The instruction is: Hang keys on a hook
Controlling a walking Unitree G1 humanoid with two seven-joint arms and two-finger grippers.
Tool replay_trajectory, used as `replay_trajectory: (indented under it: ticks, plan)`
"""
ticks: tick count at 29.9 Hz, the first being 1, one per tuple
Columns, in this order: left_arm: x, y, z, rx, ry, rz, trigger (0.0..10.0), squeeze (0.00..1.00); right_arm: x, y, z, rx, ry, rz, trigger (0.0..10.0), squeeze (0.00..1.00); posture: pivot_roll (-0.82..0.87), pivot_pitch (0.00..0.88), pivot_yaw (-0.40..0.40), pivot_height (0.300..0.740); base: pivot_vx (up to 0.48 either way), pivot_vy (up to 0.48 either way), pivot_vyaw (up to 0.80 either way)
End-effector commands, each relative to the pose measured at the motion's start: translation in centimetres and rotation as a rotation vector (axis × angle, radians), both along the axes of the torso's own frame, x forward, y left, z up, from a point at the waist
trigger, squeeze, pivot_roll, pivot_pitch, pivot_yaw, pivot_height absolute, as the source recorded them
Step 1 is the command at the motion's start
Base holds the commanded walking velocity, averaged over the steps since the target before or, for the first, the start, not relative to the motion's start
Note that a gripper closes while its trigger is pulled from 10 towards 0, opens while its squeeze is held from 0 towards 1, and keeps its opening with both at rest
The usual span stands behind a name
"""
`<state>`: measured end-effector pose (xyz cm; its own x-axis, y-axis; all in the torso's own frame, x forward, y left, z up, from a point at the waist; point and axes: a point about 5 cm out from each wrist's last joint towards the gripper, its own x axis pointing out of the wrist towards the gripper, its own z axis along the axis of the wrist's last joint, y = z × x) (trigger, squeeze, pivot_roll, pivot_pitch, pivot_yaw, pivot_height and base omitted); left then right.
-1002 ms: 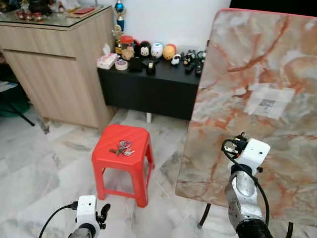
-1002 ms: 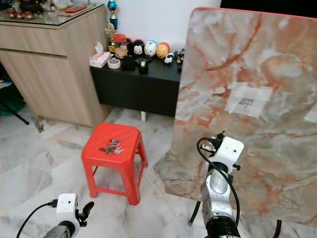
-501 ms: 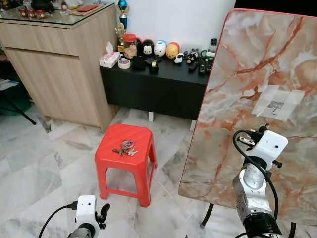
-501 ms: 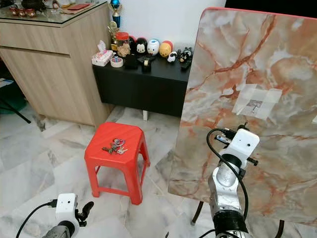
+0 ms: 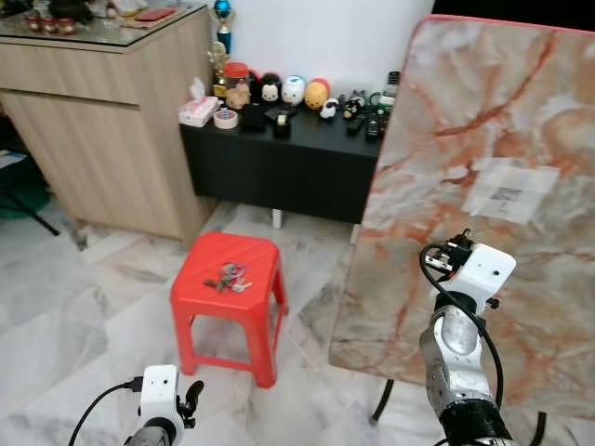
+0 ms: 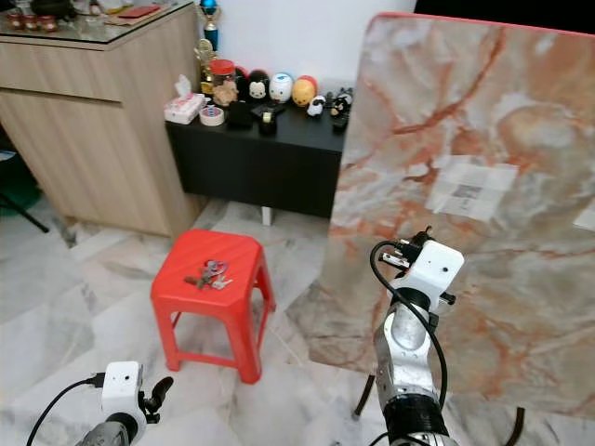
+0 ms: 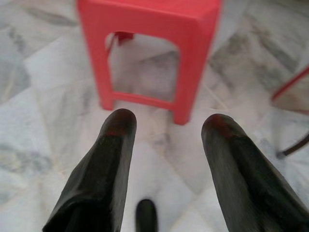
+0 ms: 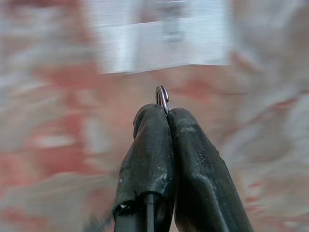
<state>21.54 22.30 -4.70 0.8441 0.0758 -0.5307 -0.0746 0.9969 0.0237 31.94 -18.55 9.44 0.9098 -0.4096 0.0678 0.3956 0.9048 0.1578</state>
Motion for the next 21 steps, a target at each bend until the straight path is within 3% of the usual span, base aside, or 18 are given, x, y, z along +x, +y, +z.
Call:
replay_trajectory:
  ticks: [1, 12, 21]
  plan:
    - [0.02, -0.20, 0.00, 0.006, -0.002, -0.014, 10.0, 0.00, 0.16, -0.32, 0.35, 0.007, -0.009, 0.002, 10.0, 0.00, 0.07, 0.001, -0.060, 0.740, 0.000, -0.356, 0.00]
    - [-0.12, -0.15, -0.10, -0.002, 0.003, -0.001, 10.0, 0.00, 0.07, -0.19, 0.19, 0.009, -0.005, 0.009, 10.0, 0.00, 0.07, 0.003, -0.062, 0.740, 0.000, -0.032, 0.00]
    - [-0.02, -0.11, -0.02, -0.001, -0.002, -0.002, 10.0, 0.00, -0.07, -0.50, 0.83, -0.059, -0.028, -0.024, 10.0, 0.00, 0.07, 0.004, -0.061, 0.740, 0.000, 0.000, 0.00]
